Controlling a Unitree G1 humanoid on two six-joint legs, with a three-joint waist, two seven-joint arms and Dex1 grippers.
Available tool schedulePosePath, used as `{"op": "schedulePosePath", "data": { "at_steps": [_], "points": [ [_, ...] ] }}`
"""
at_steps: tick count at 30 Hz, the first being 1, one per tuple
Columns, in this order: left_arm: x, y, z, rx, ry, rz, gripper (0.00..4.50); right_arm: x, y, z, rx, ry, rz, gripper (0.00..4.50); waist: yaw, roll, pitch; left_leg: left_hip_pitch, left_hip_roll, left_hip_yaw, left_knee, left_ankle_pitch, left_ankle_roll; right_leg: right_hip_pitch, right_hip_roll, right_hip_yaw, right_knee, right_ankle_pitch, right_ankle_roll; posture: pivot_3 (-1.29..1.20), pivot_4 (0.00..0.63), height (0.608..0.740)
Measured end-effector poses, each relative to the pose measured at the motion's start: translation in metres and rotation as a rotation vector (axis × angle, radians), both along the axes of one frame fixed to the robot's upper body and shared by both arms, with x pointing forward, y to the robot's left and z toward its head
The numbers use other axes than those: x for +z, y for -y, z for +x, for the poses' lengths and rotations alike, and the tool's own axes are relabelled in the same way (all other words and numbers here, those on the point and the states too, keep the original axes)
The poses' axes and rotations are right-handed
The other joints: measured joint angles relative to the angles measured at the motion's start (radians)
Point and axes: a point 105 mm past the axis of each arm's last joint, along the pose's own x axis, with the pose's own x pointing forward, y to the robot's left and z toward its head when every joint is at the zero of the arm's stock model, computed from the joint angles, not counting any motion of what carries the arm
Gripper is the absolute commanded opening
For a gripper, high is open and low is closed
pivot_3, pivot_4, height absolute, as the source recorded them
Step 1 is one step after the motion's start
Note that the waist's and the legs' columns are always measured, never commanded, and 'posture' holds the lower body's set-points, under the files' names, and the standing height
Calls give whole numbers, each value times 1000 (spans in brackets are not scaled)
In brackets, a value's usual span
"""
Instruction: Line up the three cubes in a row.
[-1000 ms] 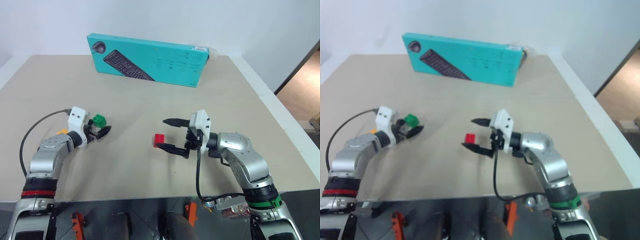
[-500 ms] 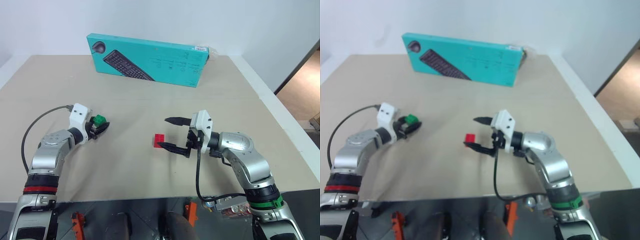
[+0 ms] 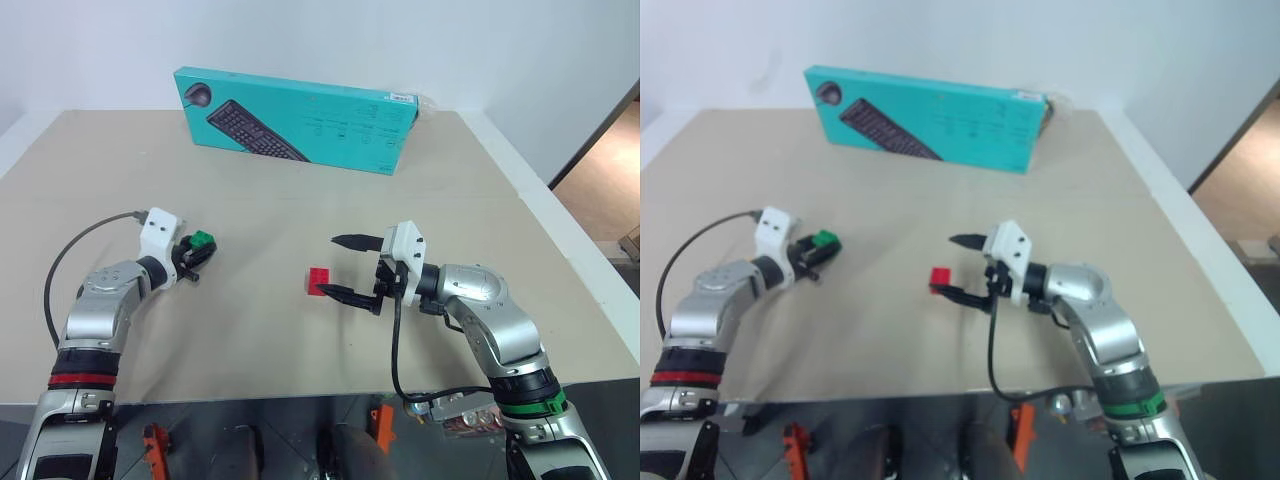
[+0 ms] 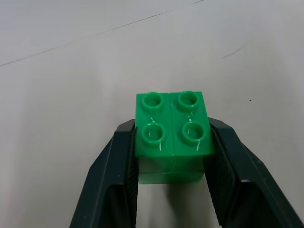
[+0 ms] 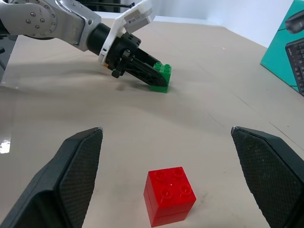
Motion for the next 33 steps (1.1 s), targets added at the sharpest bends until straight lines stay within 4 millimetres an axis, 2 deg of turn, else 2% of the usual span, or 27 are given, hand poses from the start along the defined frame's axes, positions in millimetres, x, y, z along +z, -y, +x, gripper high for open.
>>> {"op": "schedulePosePath", "data": {
  "at_steps": [3,8,12,15,18,23,33],
  "points": [
    [2,16,-6,-103,11,12,1320,0,1,0,0,1,-6,4500,0,0,0,0,0,0,0,0,0,0,-1,0,0,0,0,0,150,740],
    [17,64,-33,-433,86,69,1320,-1,4,-3,15,-14,-24,4500,0,0,0,-1,0,0,0,0,0,0,-2,1,0,0,0,0,150,740],
    [13,89,-53,-652,63,99,1320,-9,8,-9,27,-48,-44,4500,0,0,0,0,-1,0,0,0,0,0,0,0,0,0,0,0,150,740],
    [9,94,-59,-725,44,122,1320,-12,10,-10,23,-64,-51,4500,-1,0,0,0,-1,0,0,0,0,0,1,0,0,0,0,0,150,740],
    [5,94,-53,-762,22,148,1320,-13,11,-12,25,-64,-56,4500,0,0,0,0,-1,-1,1,0,0,0,4,-1,0,0,0,0,150,740],
    [6,96,-44,-776,18,150,1320,-18,13,-13,14,-72,-61,4500,0,0,0,-1,-1,0,2,0,0,-1,4,1,0,0,1,0,150,740],
    [-6,100,-46,-837,-24,147,1320,-18,14,-14,-6,-56,-64,4500,0,0,0,-1,0,-1,3,0,0,0,5,1,1,0,1,0,150,740]
  ]
}}
